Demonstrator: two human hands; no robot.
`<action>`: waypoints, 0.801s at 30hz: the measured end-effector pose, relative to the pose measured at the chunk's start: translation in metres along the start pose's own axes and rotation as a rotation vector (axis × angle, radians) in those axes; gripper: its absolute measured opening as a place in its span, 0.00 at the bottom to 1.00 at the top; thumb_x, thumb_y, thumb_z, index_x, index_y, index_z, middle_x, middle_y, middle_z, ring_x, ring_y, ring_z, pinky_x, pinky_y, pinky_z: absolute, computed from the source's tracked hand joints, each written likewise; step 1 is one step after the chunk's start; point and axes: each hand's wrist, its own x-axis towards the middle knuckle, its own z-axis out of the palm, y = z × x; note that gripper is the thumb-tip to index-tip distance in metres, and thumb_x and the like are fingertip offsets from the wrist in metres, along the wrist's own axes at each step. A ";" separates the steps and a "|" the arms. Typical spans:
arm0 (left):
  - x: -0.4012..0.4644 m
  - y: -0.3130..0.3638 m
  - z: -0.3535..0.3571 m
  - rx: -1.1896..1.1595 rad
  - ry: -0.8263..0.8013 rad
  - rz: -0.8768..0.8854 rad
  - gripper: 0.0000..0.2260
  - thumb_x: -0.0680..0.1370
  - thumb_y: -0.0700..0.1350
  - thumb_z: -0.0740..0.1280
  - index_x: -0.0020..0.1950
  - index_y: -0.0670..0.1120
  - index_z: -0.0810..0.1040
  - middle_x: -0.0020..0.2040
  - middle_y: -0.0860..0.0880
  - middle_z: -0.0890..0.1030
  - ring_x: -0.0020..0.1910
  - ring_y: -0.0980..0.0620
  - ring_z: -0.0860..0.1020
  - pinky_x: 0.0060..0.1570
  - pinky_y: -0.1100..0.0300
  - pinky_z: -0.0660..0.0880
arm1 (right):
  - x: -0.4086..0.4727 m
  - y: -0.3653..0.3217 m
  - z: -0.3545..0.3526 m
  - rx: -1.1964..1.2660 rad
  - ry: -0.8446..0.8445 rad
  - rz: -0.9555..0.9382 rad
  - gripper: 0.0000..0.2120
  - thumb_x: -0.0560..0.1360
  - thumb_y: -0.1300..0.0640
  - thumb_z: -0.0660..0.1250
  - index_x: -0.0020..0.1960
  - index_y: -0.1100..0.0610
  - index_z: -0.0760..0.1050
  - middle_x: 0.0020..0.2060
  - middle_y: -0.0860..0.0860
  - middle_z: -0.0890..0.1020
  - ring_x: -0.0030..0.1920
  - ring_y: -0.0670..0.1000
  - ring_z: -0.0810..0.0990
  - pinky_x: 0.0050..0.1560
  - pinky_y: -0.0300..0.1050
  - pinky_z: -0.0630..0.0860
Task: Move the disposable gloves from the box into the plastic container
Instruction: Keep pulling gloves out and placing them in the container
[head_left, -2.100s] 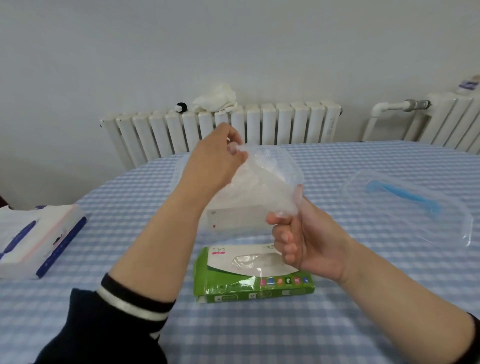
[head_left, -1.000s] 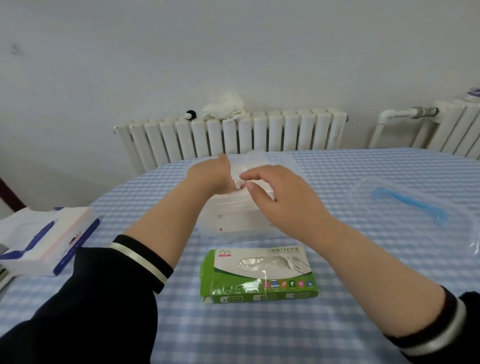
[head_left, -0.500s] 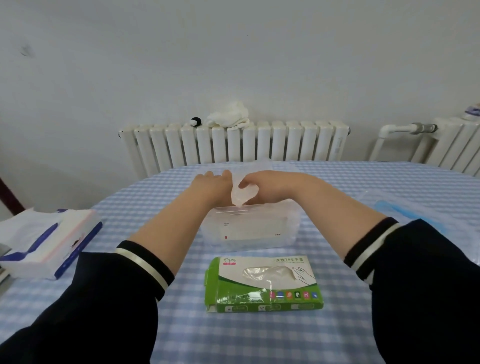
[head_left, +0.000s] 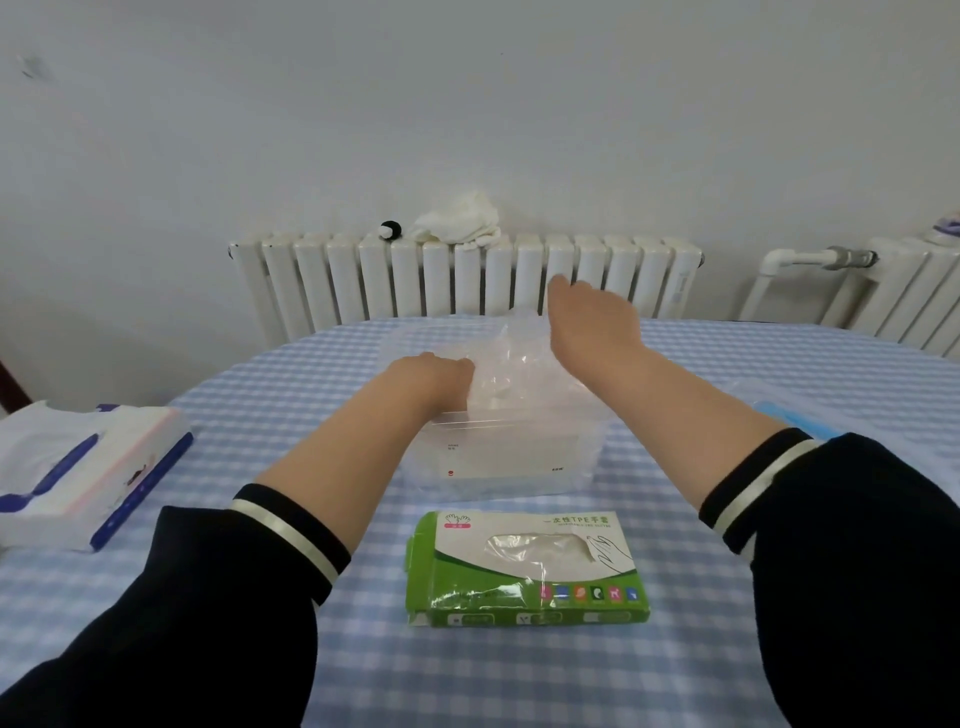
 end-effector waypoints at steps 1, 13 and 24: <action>0.000 0.000 0.001 -0.006 0.002 0.007 0.13 0.80 0.44 0.59 0.64 0.44 0.67 0.58 0.42 0.75 0.57 0.43 0.73 0.49 0.54 0.69 | 0.000 -0.002 -0.004 0.147 0.045 -0.010 0.06 0.76 0.65 0.60 0.52 0.58 0.67 0.35 0.51 0.72 0.31 0.51 0.70 0.28 0.43 0.62; -0.005 0.005 -0.003 -0.012 0.002 -0.060 0.13 0.82 0.45 0.56 0.65 0.45 0.70 0.60 0.45 0.75 0.53 0.47 0.72 0.47 0.57 0.66 | -0.008 -0.014 0.017 0.358 -0.915 -0.145 0.16 0.81 0.55 0.61 0.69 0.49 0.69 0.63 0.51 0.73 0.56 0.51 0.70 0.59 0.43 0.64; -0.009 0.006 -0.011 -0.185 -0.168 -0.231 0.22 0.83 0.53 0.59 0.74 0.43 0.66 0.71 0.43 0.69 0.70 0.44 0.68 0.65 0.54 0.65 | -0.010 -0.018 0.011 0.085 -1.117 -0.276 0.19 0.84 0.54 0.53 0.75 0.51 0.60 0.68 0.52 0.70 0.58 0.53 0.70 0.56 0.46 0.64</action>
